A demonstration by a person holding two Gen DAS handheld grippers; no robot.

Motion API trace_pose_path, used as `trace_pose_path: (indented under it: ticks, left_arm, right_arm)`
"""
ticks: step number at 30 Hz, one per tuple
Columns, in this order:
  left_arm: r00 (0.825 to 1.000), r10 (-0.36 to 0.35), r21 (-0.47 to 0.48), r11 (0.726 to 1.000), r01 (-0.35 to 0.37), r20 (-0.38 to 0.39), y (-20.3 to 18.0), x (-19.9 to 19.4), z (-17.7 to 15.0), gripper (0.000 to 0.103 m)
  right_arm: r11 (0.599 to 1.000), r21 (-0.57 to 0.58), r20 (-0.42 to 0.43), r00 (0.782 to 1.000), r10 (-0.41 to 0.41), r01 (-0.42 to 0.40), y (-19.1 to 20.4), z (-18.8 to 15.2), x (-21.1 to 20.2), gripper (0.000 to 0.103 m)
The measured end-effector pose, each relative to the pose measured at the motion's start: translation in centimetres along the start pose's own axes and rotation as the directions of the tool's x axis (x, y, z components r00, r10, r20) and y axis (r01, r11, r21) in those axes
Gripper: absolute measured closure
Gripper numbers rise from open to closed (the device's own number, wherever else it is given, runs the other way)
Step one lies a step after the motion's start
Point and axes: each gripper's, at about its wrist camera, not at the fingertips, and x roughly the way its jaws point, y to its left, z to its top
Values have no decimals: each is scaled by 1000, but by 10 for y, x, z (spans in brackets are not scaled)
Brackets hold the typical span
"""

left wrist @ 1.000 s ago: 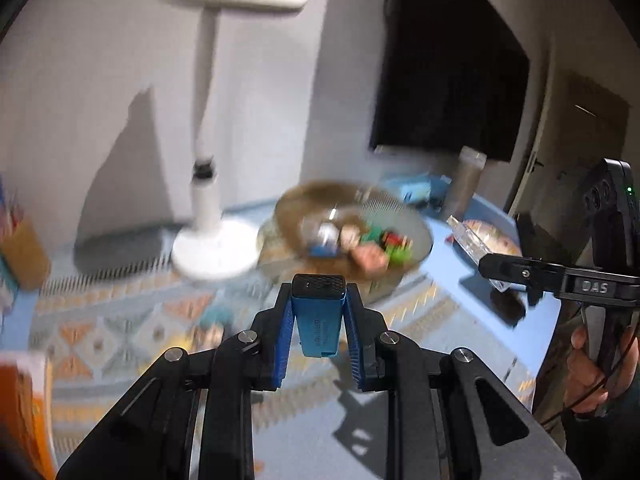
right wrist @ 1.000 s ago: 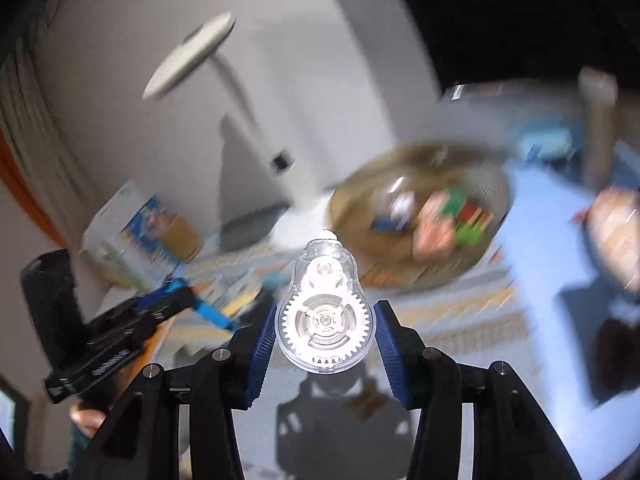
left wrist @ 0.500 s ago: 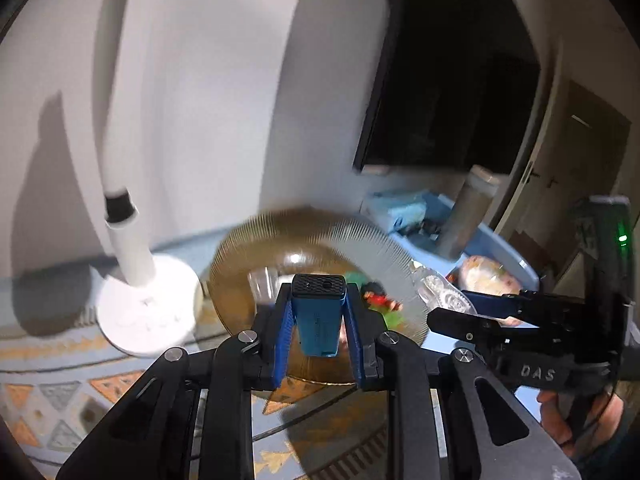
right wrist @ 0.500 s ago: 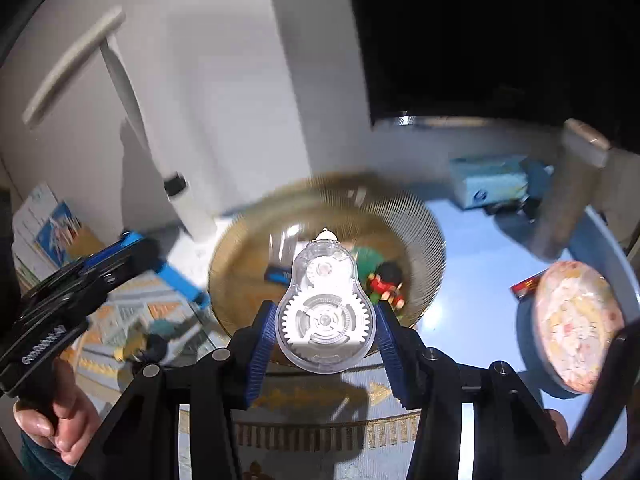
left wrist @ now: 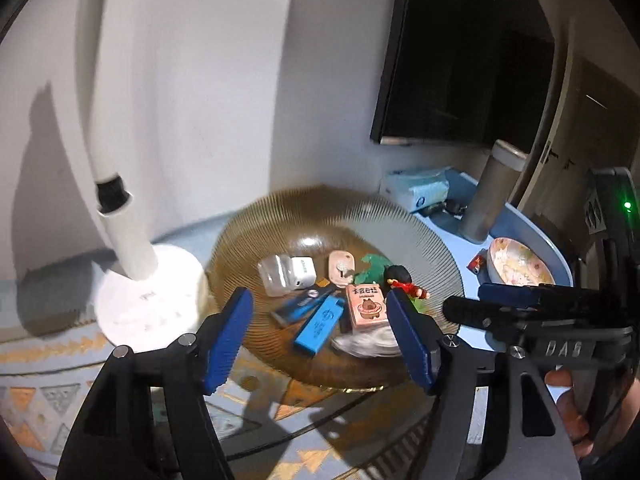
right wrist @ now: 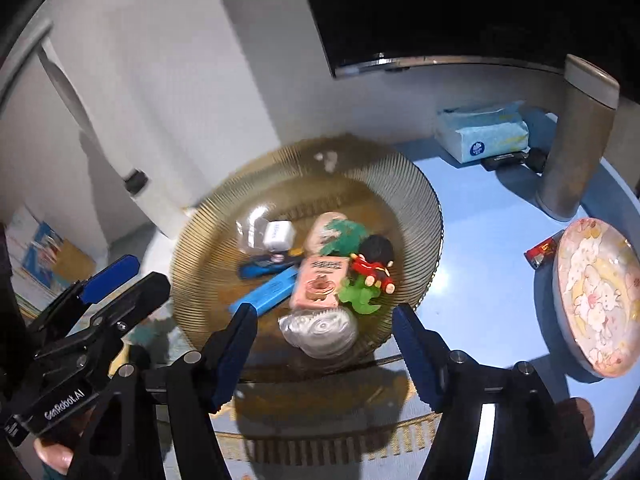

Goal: Organize rigid objects
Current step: 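Grasp the yellow block with left tool while right tool grasps the black-haired doll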

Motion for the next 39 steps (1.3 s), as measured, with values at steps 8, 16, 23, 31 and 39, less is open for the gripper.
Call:
trace_pose_path:
  ticks: [8, 16, 23, 31, 39]
  left_arm:
    - [997, 49, -28, 999, -47, 66, 28, -73, -19, 36]
    - [975, 155, -55, 987, -148, 157, 69, -169, -38, 21]
    - [963, 230, -169, 964, -205, 142, 131, -203, -89, 20]
    - [907, 416, -136, 897, -421, -61, 180, -146, -167, 20]
    - [874, 453, -122, 871, -476, -176, 194, -110, -205, 20]
  right_arm:
    - [994, 71, 7, 997, 81, -81, 2, -19, -26, 34]
    - [985, -31, 27, 985, 171, -170, 61, -56, -57, 34]
    - [949, -188, -11, 967, 256, -254, 139, -108, -53, 34]
    - [941, -314, 7, 991, 133, -124, 177, -161, 15, 34]
    - [946, -322, 21, 998, 56, -46, 172, -173, 42, 22]
